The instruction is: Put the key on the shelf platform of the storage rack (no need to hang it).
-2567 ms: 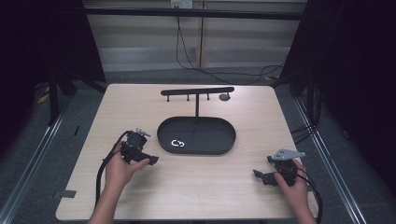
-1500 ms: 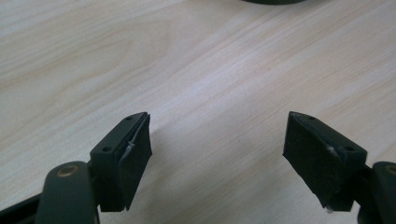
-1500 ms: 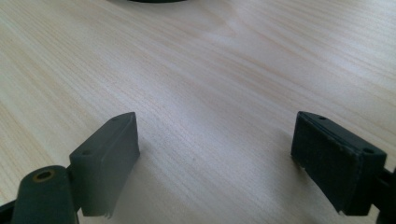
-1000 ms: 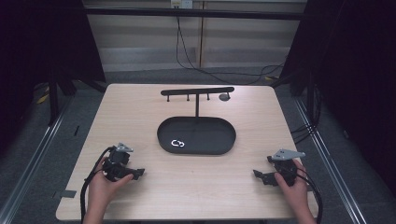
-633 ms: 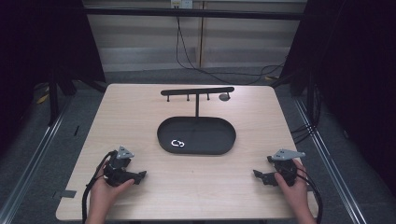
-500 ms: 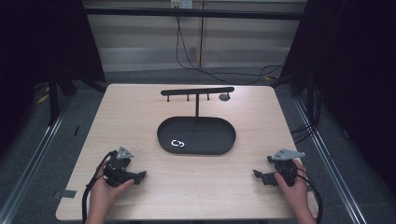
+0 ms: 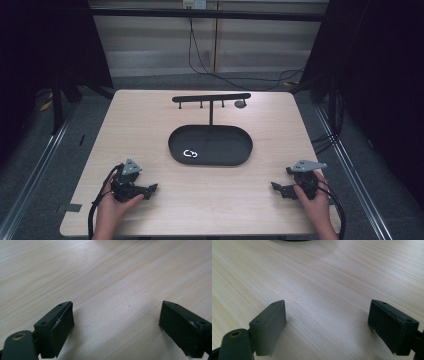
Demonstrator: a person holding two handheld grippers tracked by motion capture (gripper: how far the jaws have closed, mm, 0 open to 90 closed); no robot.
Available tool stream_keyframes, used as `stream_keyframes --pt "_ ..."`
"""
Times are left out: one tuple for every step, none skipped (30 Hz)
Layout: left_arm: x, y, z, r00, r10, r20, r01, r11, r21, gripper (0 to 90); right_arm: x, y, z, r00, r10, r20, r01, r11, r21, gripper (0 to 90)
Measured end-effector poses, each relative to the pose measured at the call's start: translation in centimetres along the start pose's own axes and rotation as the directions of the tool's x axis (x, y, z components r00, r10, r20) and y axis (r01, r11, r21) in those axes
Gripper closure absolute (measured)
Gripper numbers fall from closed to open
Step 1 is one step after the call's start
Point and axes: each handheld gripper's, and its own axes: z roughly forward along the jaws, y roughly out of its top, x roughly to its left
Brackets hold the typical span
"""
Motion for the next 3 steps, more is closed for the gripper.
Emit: stream_keyframes --pt "0.00 0.00 0.00 1.0000 0.000 0.000 0.000 1.0000 0.000 12.0 0.00 0.00 0.00 1.0000 0.000 0.000 0.000 1.0000 0.000 14.5" --pt "0.00 0.00 0.00 1.0000 0.000 0.000 0.000 1.0000 0.000 12.0 0.00 0.00 0.00 1.0000 0.000 0.000 0.000 1.0000 0.000 14.5" --pt "-0.03 -0.02 0.02 1.0000 -0.001 -0.003 0.001 1.0000 -0.003 12.0 0.01 0.00 0.00 1.0000 0.001 0.000 -0.001 1.0000 0.000 14.5"
